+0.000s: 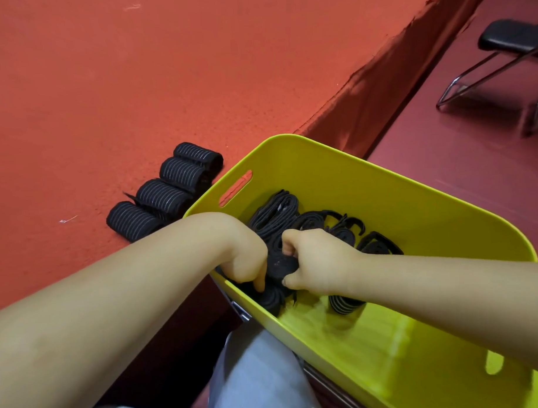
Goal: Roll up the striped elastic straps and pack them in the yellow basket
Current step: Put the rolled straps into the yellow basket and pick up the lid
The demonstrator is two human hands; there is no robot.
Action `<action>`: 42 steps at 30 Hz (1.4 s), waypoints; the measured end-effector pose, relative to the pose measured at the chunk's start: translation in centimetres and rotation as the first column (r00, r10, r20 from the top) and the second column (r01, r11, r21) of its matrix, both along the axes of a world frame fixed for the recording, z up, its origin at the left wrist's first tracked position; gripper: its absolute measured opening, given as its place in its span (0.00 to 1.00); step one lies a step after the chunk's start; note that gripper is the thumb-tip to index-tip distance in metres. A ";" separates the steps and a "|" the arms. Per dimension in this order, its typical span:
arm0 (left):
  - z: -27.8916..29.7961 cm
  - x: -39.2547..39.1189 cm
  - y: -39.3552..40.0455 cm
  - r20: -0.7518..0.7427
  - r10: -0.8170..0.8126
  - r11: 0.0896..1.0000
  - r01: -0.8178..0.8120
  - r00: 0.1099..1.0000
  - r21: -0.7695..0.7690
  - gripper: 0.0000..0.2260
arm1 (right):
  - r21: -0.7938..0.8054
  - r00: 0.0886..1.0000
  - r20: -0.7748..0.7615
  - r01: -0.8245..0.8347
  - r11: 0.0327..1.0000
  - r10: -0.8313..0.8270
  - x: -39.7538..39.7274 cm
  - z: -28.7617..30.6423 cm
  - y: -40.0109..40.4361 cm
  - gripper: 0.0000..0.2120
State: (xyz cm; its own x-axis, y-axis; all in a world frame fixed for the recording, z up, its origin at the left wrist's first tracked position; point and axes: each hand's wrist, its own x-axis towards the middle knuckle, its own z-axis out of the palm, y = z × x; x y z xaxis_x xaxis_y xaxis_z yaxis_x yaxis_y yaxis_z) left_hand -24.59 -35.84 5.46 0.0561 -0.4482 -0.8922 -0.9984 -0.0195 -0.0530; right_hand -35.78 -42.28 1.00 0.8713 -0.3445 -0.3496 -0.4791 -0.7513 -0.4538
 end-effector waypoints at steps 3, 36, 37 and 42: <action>0.1 0.0 0.0 -0.014 0.010 1.000 -0.010 1.000 0.001 0.27 | -0.112 0.995 -0.058 -0.092 0.989 0.086 0.5 -0.7 0.2 0.20; -3.6 15.5 14.8 -0.741 0.538 -0.587 -0.810 -0.403 0.014 0.14 | -0.268 0.977 0.039 -0.190 0.944 0.208 21.1 6.4 3.5 0.12; -4.2 15.5 14.4 -0.757 0.488 -0.616 -0.786 -0.435 0.055 0.14 | -0.324 0.975 -0.039 -0.219 0.920 0.218 21.8 5.9 3.8 0.13; -5.3 15.8 12.5 -0.822 0.370 -0.628 -0.768 -0.434 0.123 0.15 | -0.405 0.959 -0.189 -0.271 0.873 0.210 23.2 4.4 5.4 0.18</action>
State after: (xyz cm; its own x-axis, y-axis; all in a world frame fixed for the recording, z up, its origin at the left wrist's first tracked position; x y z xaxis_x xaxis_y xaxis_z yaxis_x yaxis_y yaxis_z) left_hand -8.79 -23.32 0.14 0.7402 -0.3084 -0.5975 0.4728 -0.3931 0.7887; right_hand -12.55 -36.85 5.36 0.9012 -0.2713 -0.3379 -0.2920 -0.9564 -0.0108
